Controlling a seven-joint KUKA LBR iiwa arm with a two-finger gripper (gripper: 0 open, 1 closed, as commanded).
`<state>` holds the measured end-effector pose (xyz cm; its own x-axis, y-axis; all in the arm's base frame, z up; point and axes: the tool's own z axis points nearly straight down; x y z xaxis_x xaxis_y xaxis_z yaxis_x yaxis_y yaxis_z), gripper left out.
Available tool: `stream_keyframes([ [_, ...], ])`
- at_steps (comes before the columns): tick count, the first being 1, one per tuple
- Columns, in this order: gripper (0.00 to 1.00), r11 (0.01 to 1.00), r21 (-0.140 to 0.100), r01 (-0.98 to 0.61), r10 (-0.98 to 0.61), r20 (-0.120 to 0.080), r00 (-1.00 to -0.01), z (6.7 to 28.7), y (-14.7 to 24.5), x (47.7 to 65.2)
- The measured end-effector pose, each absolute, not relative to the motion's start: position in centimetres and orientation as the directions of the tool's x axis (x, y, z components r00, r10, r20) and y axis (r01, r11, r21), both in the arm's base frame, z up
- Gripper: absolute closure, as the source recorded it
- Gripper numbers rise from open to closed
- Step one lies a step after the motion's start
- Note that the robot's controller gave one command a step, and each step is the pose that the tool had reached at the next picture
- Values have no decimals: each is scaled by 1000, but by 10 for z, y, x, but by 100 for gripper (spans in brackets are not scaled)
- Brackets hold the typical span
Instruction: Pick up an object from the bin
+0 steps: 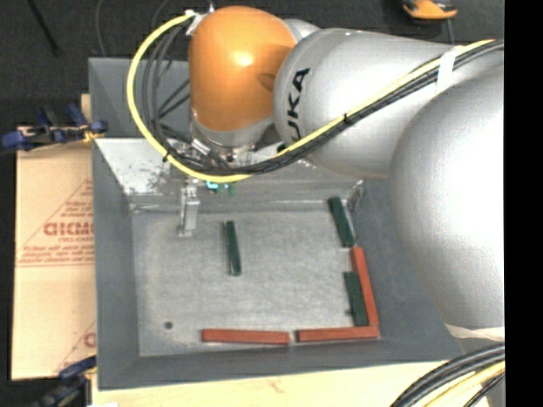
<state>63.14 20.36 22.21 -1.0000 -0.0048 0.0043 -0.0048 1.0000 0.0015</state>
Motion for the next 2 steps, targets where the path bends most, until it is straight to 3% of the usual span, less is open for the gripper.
stream_keyframes([
  [1, 0, 932, -1, -363, -363, 1, -932, 68, 132, 608],
  [2, 0, 587, -5, -810, -810, -5, -587, 102, 104, 624],
])
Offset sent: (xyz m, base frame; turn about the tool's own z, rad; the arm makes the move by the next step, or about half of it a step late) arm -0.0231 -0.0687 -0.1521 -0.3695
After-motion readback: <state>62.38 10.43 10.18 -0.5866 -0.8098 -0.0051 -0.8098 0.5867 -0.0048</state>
